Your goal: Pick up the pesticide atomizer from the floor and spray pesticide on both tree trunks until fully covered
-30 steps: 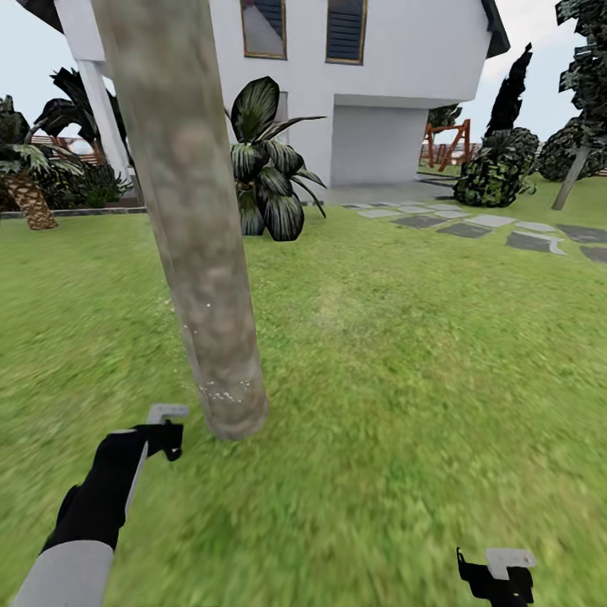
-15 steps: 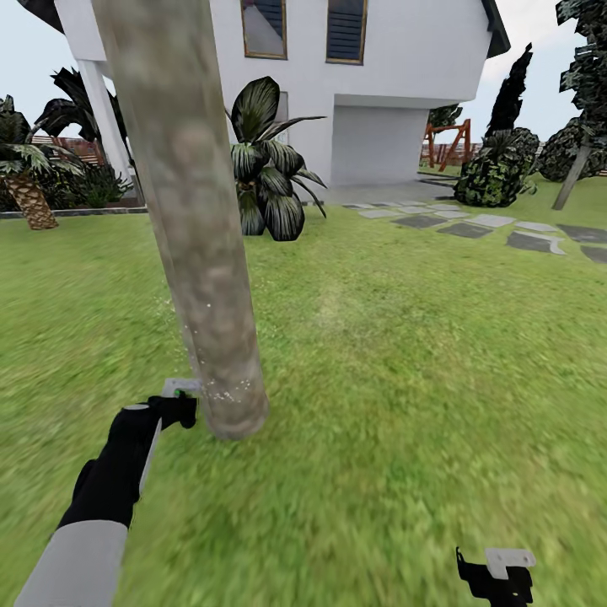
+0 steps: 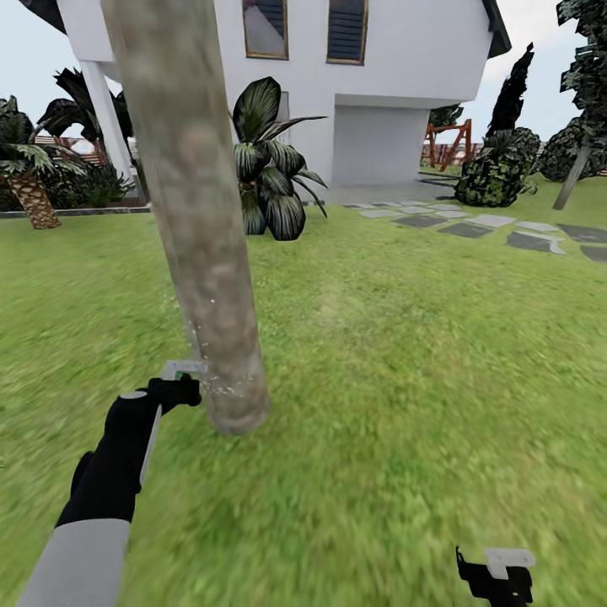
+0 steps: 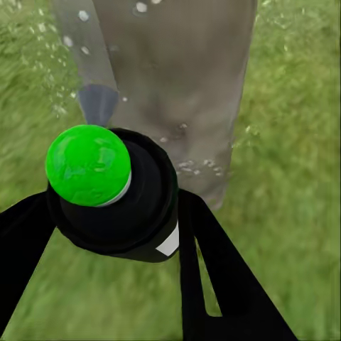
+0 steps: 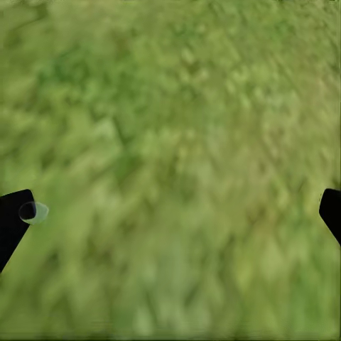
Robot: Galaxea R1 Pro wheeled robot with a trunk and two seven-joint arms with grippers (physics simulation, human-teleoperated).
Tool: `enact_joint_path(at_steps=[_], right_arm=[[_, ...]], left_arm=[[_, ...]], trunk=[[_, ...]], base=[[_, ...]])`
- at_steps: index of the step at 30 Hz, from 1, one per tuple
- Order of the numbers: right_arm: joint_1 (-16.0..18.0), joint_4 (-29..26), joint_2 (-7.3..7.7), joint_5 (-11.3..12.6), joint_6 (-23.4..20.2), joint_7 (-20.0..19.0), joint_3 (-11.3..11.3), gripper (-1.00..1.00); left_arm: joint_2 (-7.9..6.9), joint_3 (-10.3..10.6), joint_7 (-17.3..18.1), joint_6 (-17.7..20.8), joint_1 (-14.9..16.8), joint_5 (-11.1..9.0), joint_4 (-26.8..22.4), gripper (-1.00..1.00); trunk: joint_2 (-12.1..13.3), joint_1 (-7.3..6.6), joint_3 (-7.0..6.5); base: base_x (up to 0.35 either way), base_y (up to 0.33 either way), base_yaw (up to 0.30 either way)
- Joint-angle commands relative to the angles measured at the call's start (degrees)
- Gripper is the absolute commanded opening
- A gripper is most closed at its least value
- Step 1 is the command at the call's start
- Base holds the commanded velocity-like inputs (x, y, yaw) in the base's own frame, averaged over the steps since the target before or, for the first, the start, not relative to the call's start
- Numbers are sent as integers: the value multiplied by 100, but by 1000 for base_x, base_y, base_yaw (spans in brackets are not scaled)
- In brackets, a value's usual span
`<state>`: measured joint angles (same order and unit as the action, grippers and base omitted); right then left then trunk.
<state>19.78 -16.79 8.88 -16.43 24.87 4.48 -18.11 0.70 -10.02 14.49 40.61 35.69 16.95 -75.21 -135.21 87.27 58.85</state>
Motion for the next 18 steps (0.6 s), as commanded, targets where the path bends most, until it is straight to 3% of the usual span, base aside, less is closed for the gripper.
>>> enact_joint_path(at_steps=[1,3,6,10,18], right_arm=[[0,0,0,0,0,0,0,100],[0,0,0,0,0,0,-2,100],[0,0,11,0,0,3,-7,100],[0,0,26,0,0,9,-8,100],[0,0,26,0,0,9,-8,100]], left_arm=[[132,78,1,74,10,50,-103,-100],[222,259,1,364,139,53,-176,-100],[201,320,5,853,523,54,-205,-100],[8,290,10,1001,529,54,-250,-100],[0,281,2,1029,518,69,-257,-100]], trunk=[[0,0,0],[0,0,0],[0,0,0],[0,0,0],[0,0,0]], base=[[-26,0,204],[-8,0,255],[-2,0,158],[10,-23,7],[93,-244,0]])
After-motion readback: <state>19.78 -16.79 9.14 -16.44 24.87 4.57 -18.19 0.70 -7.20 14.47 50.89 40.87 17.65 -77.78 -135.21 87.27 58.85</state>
